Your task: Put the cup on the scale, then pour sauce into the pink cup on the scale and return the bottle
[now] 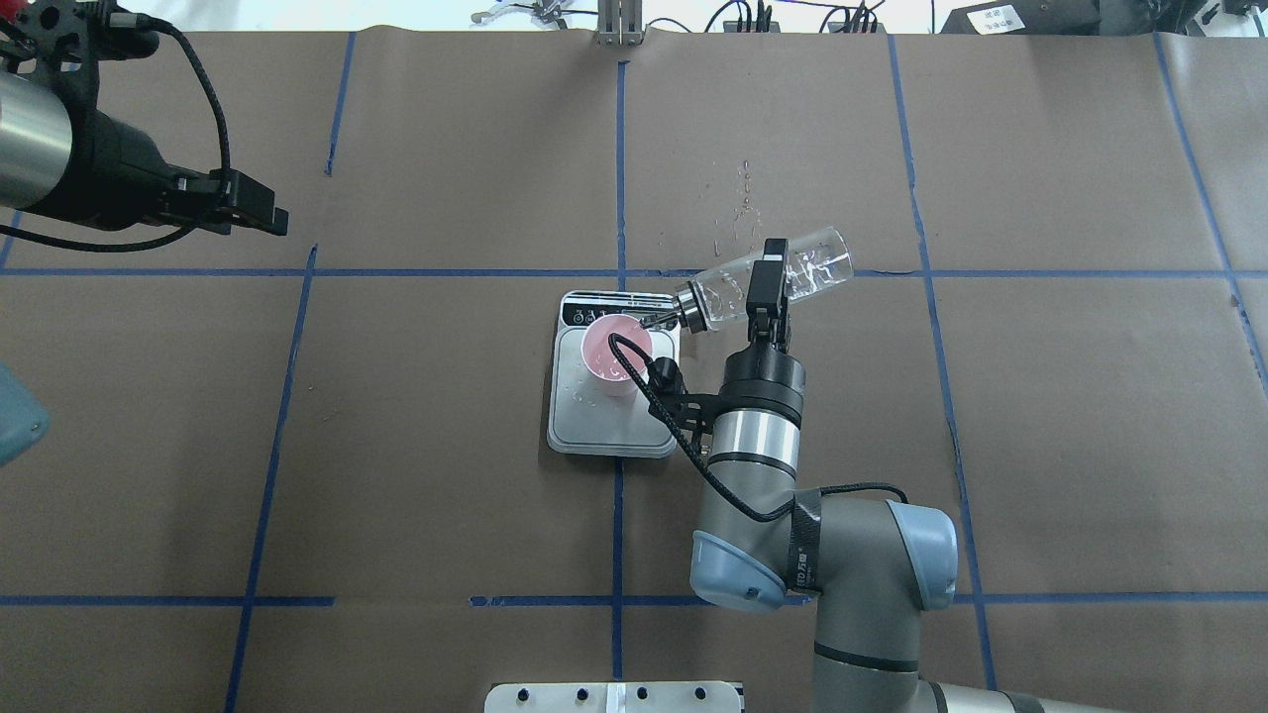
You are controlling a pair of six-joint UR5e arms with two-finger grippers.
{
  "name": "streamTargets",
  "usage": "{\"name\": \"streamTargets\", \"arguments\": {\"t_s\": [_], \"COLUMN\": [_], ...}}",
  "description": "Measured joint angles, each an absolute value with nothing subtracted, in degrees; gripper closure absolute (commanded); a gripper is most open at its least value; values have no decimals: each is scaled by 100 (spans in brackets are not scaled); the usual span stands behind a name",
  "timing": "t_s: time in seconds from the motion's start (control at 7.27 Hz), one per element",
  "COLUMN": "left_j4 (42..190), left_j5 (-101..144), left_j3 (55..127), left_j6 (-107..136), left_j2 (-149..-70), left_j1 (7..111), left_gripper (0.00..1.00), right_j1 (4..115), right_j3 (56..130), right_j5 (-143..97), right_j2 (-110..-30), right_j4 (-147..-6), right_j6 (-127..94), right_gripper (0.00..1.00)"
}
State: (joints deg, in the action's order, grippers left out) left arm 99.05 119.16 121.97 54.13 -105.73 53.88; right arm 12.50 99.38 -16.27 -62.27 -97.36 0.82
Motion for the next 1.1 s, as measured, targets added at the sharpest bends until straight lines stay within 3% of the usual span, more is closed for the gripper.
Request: {"name": "streamTargets", "arguments": {"t_s": [0.41, 1.1], "left_j4": [9909, 9897], "left_j5": [11918, 11918], "left_j3": [12202, 12227], "left_j6": [5409, 5414], "left_j2": [-10577, -10588], "left_j1": [5388, 5382], "left_gripper": [38, 38], "right_j1": [1257, 1197], "right_j3": [9953, 9977], "right_j5": [-1764, -2607], "right_j2": [-6219, -6196], "right_j4": [-9709, -9453], "right_j6": [-1151, -5076], "right_gripper": [100, 100]}}
